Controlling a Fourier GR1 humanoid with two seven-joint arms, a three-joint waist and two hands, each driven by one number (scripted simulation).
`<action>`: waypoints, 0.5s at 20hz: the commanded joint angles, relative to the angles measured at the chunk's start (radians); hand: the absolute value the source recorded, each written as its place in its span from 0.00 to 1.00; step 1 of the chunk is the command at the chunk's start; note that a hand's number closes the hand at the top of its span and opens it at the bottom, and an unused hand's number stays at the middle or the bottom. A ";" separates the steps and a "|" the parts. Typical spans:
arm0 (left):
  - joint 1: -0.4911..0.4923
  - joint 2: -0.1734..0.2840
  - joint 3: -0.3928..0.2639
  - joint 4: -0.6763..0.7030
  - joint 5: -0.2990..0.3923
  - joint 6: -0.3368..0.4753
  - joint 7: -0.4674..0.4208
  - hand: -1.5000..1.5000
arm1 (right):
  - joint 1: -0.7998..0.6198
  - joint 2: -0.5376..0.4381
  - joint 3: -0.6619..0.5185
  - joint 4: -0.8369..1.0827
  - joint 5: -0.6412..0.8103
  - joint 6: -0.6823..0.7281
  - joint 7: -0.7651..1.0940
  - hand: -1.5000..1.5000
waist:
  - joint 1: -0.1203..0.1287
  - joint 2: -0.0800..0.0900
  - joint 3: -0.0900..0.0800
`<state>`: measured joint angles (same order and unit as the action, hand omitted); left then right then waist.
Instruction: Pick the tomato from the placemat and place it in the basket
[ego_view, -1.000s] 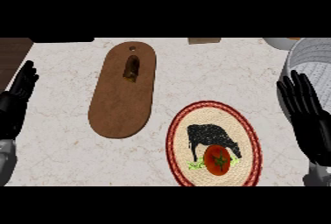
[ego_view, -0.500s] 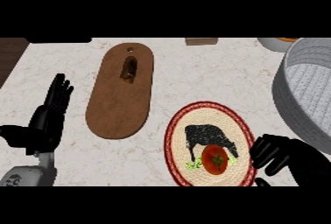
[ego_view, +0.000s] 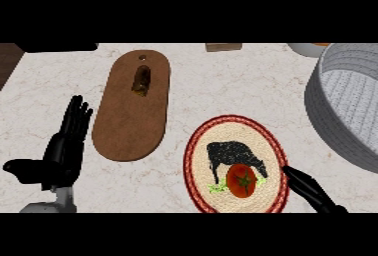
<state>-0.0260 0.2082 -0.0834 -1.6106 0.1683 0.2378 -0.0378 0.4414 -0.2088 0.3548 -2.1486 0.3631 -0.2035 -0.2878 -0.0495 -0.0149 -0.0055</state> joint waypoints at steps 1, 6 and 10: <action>0.030 -0.001 0.002 -0.033 0.003 0.008 0.008 0.50 | 0.150 -0.051 -0.092 -0.125 0.198 -0.112 0.143 0.00 | -0.022 -0.004 -0.003; -0.002 0.000 -0.015 -0.042 -0.021 0.013 0.018 0.50 | 0.250 -0.208 -0.169 -0.335 0.382 0.054 0.401 0.00 | 0.002 0.012 -0.004; 0.024 -0.029 -0.036 -0.053 -0.026 0.022 0.008 0.50 | 0.303 -0.341 -0.198 -0.426 0.329 0.184 0.498 0.00 | 0.022 0.012 -0.002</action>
<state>-0.0036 0.2034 -0.0964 -1.6546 0.1603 0.2404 -0.0321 0.6518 -0.4361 0.1983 -2.3437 0.6033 -0.1487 0.0572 -0.0355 -0.0055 -0.0081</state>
